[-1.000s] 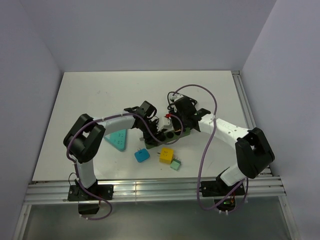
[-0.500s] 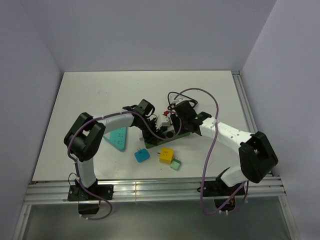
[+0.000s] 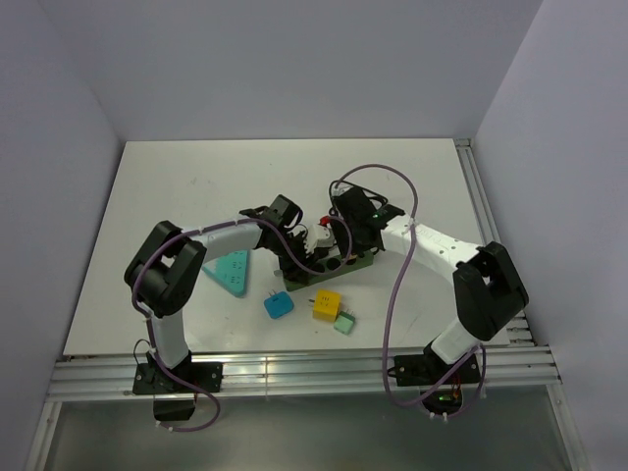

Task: Insert the plug
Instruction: Insert the plug into the socket.

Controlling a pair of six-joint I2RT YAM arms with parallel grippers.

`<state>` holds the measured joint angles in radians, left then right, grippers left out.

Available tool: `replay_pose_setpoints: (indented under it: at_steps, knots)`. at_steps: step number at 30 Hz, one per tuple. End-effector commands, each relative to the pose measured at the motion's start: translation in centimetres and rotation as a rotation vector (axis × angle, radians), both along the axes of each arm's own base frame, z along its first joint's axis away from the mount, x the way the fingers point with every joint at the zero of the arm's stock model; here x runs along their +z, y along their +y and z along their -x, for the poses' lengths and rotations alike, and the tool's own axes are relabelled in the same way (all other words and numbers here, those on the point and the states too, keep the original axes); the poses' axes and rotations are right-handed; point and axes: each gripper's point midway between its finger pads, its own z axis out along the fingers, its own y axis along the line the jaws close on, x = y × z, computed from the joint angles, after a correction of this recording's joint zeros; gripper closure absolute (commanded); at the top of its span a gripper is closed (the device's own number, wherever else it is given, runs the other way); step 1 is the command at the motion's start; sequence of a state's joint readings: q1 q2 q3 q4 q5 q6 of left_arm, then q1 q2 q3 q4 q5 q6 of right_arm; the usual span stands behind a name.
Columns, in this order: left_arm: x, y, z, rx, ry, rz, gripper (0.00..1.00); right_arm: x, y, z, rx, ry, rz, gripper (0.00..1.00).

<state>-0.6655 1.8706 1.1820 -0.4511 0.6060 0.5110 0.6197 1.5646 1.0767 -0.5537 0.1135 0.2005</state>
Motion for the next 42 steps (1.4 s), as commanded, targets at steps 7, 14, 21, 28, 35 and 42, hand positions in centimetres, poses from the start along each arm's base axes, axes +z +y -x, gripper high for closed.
replay_pose_setpoints:
  at_steps: [7,14,21,28,35,42]
  knots:
    - [0.4,-0.1,-1.8,-0.004,-0.112,0.004,0.56,-4.2,0.6,2.5,0.043,0.186,0.010,1.00]
    - [0.4,-0.1,-1.8,-0.002,-0.111,0.005,0.56,-5.0,0.9,3.1,0.057,0.213,-0.006,1.00]
    - [0.1,-0.1,-2.1,0.012,-0.106,-0.011,0.56,-5.1,0.3,4.8,0.041,0.218,-0.042,1.00]
    - [0.3,-0.2,-2.1,0.011,-0.110,0.000,0.56,-5.7,-0.3,6.1,0.042,0.247,-0.041,1.00]
    - [0.2,-0.1,-2.2,0.021,-0.110,-0.008,0.56,-5.5,-0.3,6.7,0.026,0.247,-0.047,1.00]
    - [1.2,-0.3,-2.1,0.015,-0.118,0.036,0.54,-6.0,-0.2,7.4,0.012,0.251,-0.072,1.00]
